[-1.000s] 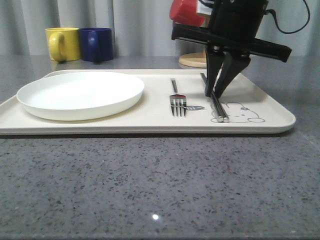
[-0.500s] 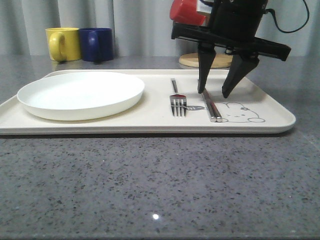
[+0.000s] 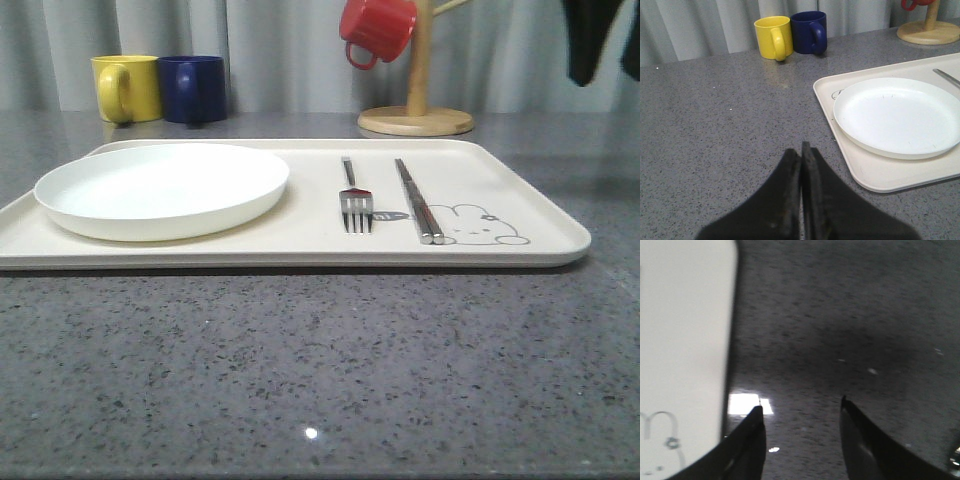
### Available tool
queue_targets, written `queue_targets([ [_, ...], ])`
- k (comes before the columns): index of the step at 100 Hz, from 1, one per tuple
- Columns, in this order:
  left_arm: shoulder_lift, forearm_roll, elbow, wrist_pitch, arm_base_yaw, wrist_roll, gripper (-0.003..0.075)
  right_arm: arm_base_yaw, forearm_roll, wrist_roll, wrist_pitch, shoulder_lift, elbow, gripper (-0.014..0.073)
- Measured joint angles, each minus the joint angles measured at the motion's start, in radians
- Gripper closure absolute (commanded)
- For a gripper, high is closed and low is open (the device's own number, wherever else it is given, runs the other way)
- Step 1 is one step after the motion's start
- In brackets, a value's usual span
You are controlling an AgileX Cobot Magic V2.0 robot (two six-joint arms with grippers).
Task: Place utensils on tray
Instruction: 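Withdraw the right gripper toward the silver spoon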
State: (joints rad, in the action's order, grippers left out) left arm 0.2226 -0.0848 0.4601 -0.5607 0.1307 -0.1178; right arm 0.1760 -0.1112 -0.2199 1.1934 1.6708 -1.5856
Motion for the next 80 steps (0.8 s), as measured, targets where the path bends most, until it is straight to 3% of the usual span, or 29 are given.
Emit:
queue_targets([
  [37,0.000,0.000,0.000,0.000,0.000,0.000,0.0739,-0.346,0.082,0.165,0.037,0.050,0.000,0.0231],
  [80,0.000,0.000,0.000,0.000,0.000,0.000,0.0739,-0.417,0.102,0.220,0.031,0.185,0.000,0.0231],
])
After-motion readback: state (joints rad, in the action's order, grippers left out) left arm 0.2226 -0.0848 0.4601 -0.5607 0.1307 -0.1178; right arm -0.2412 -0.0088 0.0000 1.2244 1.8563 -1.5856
